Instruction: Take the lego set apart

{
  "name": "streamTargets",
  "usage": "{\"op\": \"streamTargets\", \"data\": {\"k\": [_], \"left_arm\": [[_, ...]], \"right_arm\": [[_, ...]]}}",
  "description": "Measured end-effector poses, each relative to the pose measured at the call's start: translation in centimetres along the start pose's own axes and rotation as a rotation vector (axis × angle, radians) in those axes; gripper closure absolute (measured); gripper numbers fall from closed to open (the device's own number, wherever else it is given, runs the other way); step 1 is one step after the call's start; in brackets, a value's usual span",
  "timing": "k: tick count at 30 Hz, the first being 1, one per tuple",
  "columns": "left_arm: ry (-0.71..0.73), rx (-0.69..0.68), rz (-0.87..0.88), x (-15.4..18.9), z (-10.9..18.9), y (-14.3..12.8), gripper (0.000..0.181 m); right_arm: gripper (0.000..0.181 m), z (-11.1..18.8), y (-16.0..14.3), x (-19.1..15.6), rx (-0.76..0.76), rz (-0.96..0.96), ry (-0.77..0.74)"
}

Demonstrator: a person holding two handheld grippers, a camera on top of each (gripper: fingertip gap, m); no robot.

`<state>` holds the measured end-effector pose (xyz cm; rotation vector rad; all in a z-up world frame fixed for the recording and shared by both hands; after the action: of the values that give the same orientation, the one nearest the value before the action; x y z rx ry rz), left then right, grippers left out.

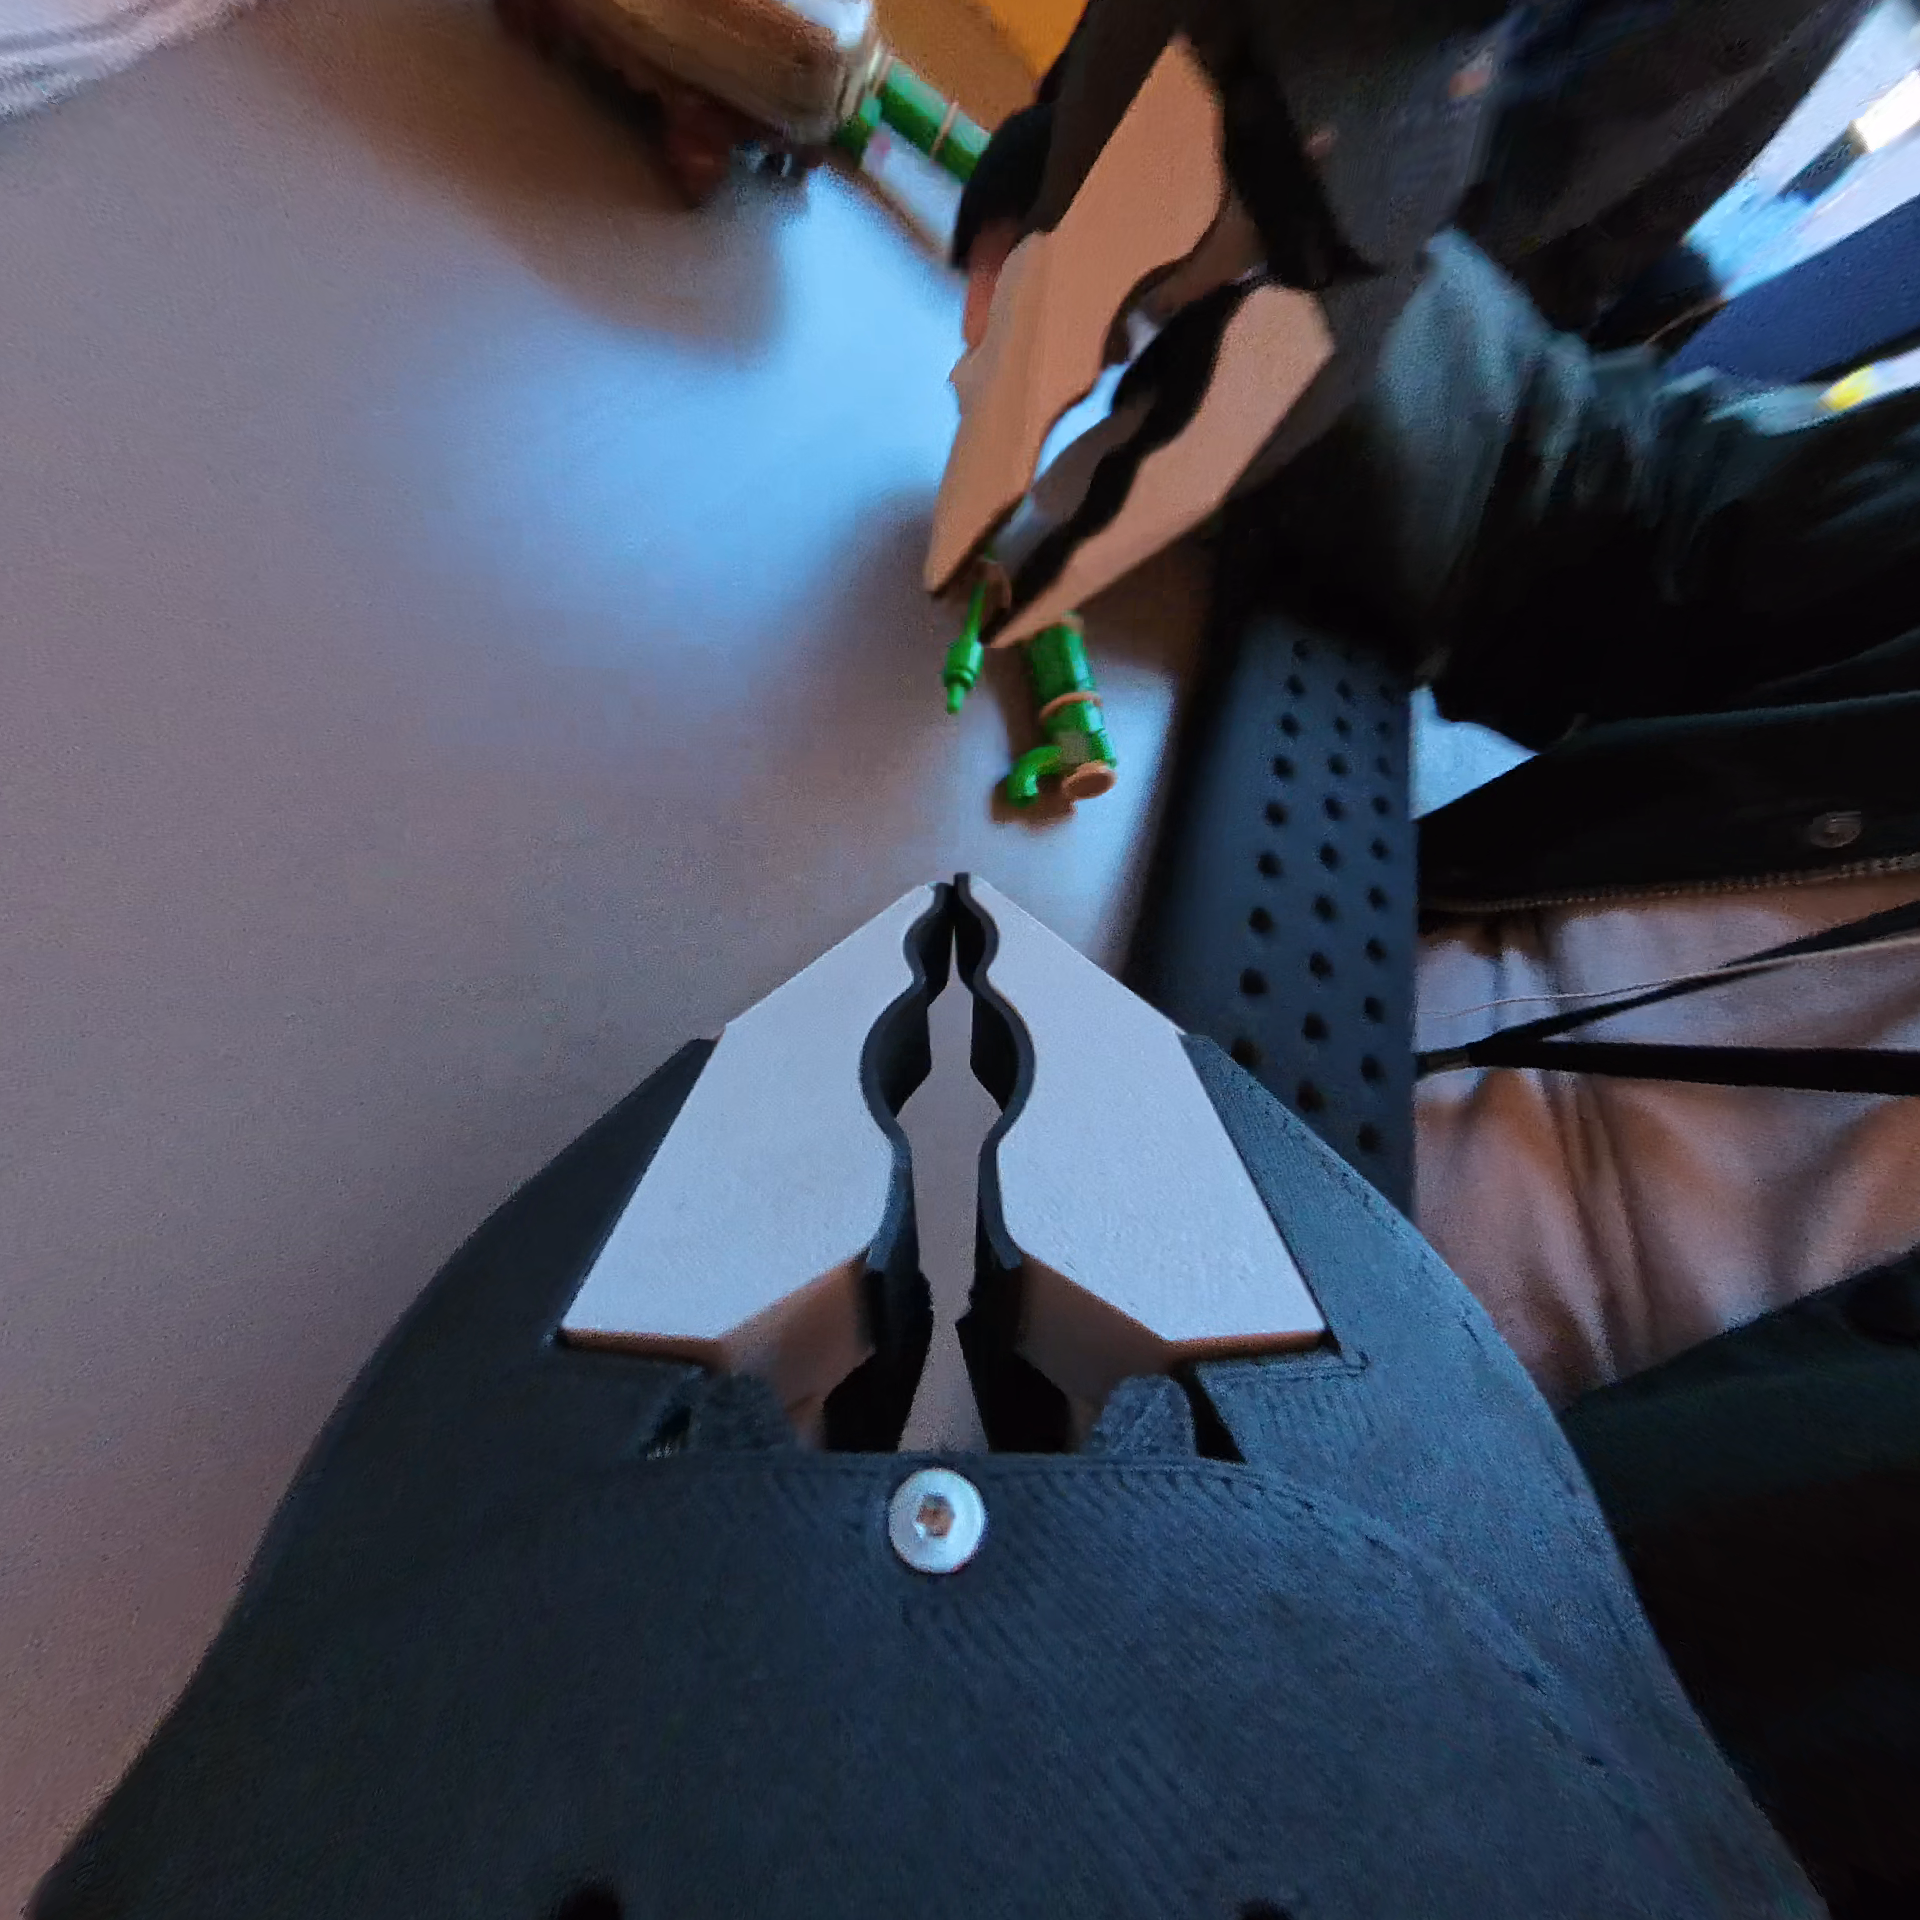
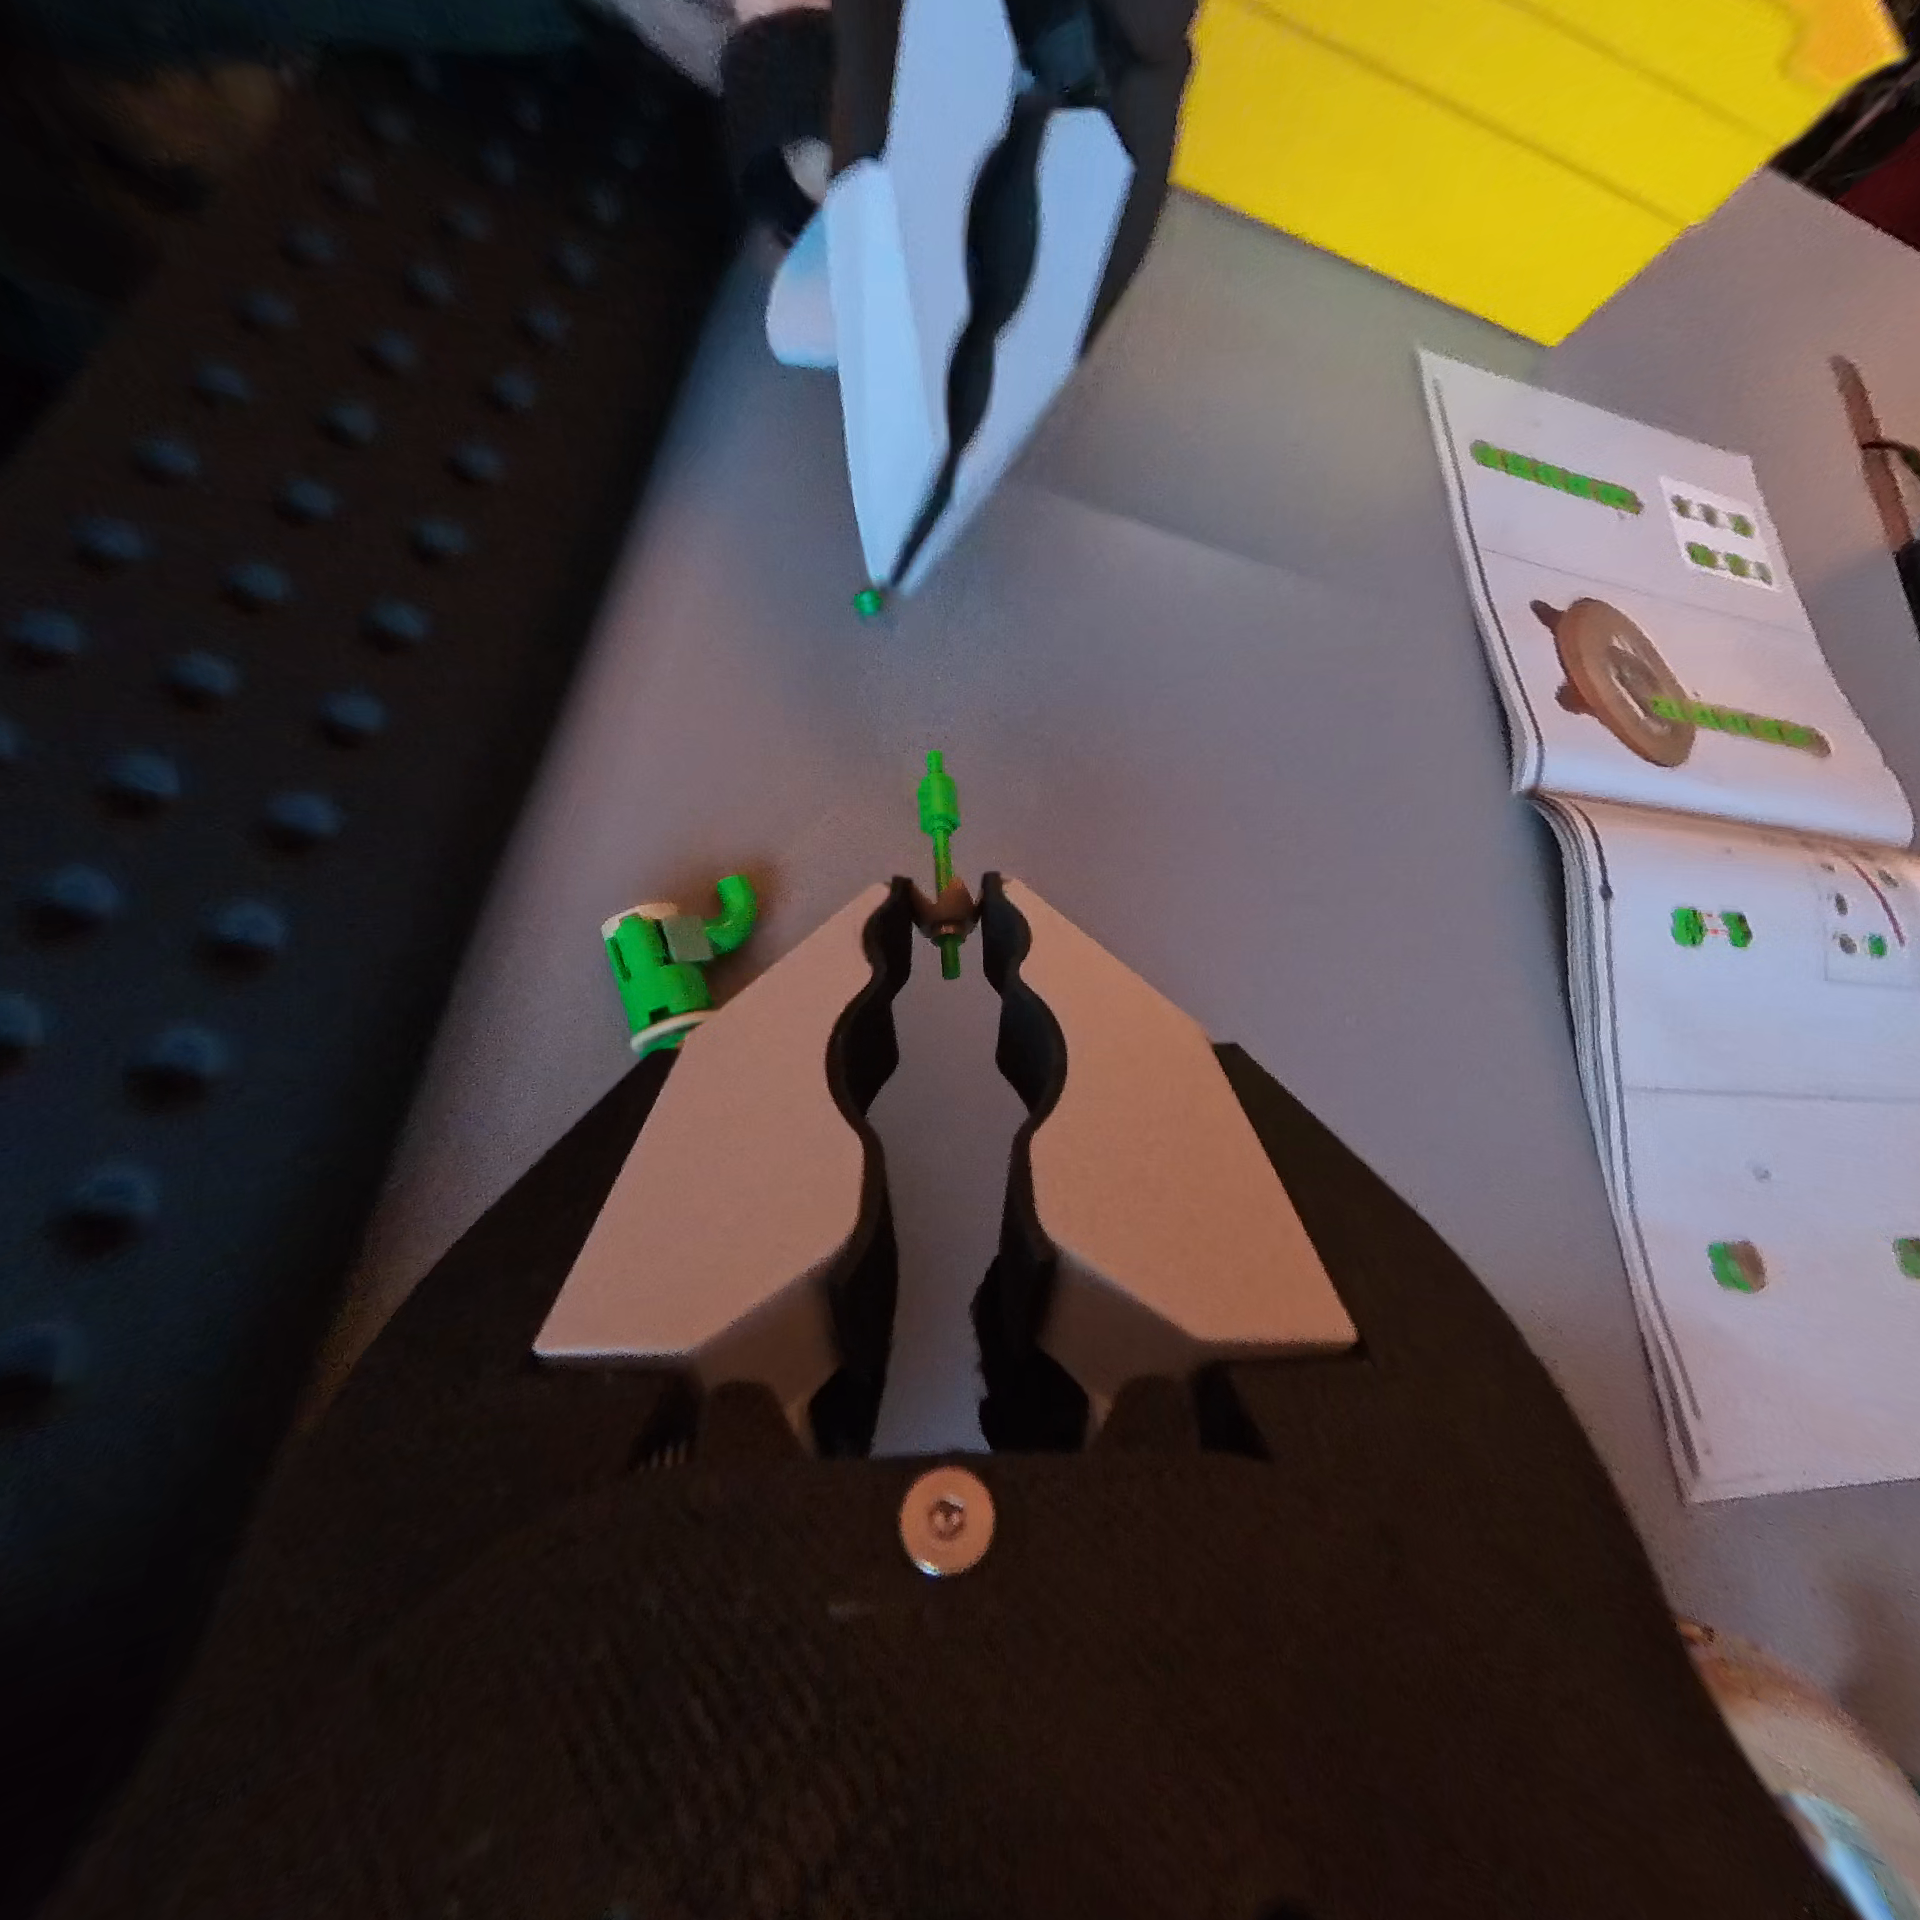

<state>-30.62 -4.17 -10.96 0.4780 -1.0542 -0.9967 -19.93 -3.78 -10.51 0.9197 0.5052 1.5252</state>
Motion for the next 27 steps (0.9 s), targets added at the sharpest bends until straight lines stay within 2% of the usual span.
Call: {"op": "streamTargets", "data": {"k": [2, 4, 6, 8, 11, 14, 23, 27], "left_arm": [[-0.101, 0.100, 0.040, 0.7, 1.4, 0.8, 0.181], [-0.126, 0.138, 0.058, 0.7, 1.7, 1.3, 0.181], [-0.155, 0.139, 0.067, 1.3, 0.8, 1.9, 0.151], [-0.170, 0.124, 0.078, 1.7, -0.5, 2.4, 0.142], [-0.184, 0.085, 0.108, 1.8, -2.1, 2.5, 0.152], [-0.187, 0.034, 0.121, 1.8, -3.0, 2.2, 0.175], [-0.153, 0.009, 0.084, 1.8, -2.8, 1.6, 0.175], [-0.189, 0.039, 0.101, 2.0, -1.9, 1.7, 0.175]], "right_arm": [[0.169, 0.7, 0.8, 0.4, 0.090, -0.082, 0.030], [0.169, 0.7, 1.7, 0.5, 0.119, -0.062, 0.021], [0.169, 0.1, 2.1, 0.0, 0.104, -0.002, 0.005], [0.169, -0.5, 2.4, -0.7, 0.083, 0.047, 0.001], [0.169, -1.0, 2.7, -1.2, 0.078, 0.089, -0.009], [0.169, -1.0, 3.1, -1.3, 0.089, 0.098, -0.021], [0.168, -0.7, 2.3, -1.4, 0.058, 0.078, 0.018], [0.168, -0.3, 2.7, -1.3, 0.103, 0.032, 0.048]]}}
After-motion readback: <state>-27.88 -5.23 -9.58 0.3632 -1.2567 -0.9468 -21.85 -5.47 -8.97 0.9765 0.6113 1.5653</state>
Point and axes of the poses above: each gripper's, where its closed fingertips meet, z back along the fingers, y out of its top, x = y × z across the jaws, the point moved 3 cm from there along z, back along the fingers, and after that the axes turned 1 degree about x, right-handed, at the moved point
